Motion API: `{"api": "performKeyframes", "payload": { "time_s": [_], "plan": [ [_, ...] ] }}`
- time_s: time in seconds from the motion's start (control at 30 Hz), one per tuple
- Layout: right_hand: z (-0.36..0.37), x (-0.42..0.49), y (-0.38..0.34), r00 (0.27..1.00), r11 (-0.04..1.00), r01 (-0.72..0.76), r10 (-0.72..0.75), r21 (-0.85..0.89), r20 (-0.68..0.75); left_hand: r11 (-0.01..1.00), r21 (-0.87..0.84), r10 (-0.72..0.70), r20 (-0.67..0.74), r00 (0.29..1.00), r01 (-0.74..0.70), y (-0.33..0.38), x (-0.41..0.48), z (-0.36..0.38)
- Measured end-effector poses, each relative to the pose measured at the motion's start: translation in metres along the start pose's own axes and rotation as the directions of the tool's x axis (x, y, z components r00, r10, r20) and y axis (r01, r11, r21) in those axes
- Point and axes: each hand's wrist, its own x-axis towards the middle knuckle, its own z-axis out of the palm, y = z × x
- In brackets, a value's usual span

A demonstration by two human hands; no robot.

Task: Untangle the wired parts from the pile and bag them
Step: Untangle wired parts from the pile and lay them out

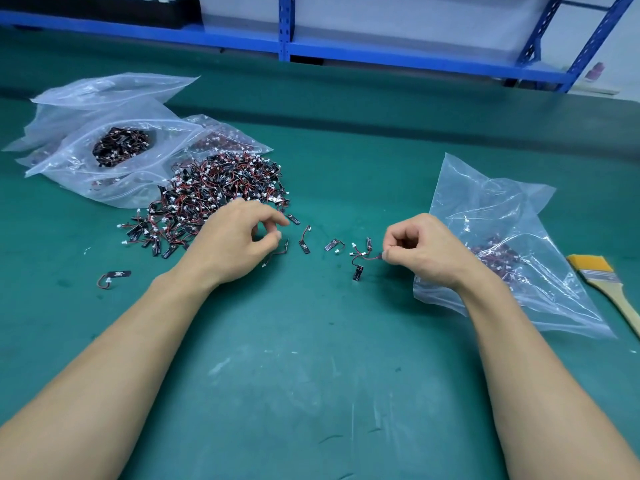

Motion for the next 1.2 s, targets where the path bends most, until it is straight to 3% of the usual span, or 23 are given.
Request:
{"api": "performKeyframes", "payload": {
  "time_s": [0.23, 0.43, 0.6, 0.73, 0.97, 1.07, 1.2],
  "plan": [
    [-0.001, -0.002, -0.003, 1.0, 1.0, 0.009, -0.008, -0.03, 0.03, 0.999, -0.013, -0.043, 0.33, 0.943, 0.05, 0.008, 0.008, 0.004],
    [-0.001, -0.003, -0.004, 1.0, 0.999, 0.019, -0.019, -0.039, -0.006, 0.987, 0.121, -0.137, 0.264, 0.955, 0.108, -0.001, 0.01, 0.005],
    [-0.002, -0.004, -0.007, 0.998, 0.999, 0.032, -0.031, 0.017, -0.053, 0.996, 0.089, -0.033, 0.184, 0.982, 0.017, 0.001, 0.007, 0.003],
    [-0.001, -0.003, -0.007, 1.0, 1.0, 0.005, -0.005, -0.004, -0.006, 0.994, 0.085, 0.047, 0.177, 0.983, -0.062, -0.002, 0.007, 0.005],
    [-0.001, -0.002, -0.006, 0.999, 0.999, -0.03, 0.031, -0.022, 0.025, 0.995, 0.094, 0.039, 0.077, 0.996, -0.047, -0.007, 0.008, 0.011],
    [-0.002, 0.0, -0.003, 0.991, 0.998, -0.069, 0.068, -0.004, -0.111, 0.996, 0.09, 0.007, 0.053, 0.999, -0.012, -0.007, 0.007, 0.011],
    [-0.002, 0.006, 0.009, 0.918, 0.978, -0.197, 0.157, -0.075, -0.364, 0.997, 0.073, -0.022, 0.03, 0.999, 0.02, -0.008, 0.006, 0.012]
  ]
}}
